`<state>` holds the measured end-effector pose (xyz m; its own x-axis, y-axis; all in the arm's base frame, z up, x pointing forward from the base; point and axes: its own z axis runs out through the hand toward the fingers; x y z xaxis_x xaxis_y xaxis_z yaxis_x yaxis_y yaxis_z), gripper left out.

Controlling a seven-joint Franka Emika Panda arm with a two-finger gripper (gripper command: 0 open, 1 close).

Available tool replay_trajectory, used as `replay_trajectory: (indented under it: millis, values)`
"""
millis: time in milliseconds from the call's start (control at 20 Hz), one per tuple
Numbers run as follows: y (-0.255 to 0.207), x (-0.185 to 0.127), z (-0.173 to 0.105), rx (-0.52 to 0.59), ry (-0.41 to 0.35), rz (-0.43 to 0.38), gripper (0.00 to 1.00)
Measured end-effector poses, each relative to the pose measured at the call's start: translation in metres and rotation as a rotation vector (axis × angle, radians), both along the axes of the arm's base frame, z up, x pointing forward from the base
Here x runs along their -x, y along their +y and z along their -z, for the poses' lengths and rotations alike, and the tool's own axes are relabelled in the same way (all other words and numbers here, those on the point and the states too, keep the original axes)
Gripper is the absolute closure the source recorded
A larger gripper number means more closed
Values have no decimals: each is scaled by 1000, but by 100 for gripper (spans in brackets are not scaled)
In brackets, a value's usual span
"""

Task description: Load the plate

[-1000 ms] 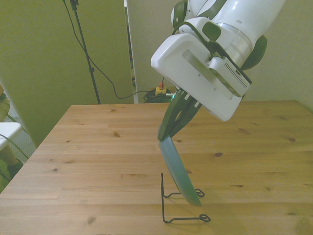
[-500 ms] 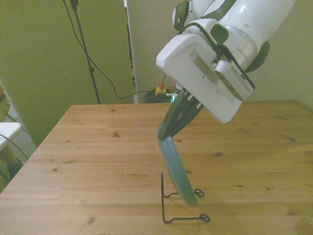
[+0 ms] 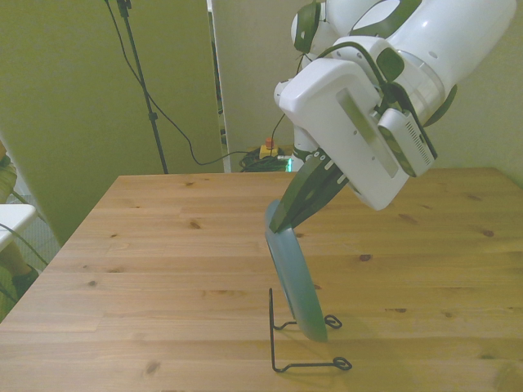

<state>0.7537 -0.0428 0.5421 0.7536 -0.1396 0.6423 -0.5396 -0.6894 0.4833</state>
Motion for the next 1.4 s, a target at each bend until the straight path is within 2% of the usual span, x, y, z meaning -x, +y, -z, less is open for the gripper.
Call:
replay_trajectory:
  millis: [1400]
  values:
    - [5,-2,39,57,57,0,100]
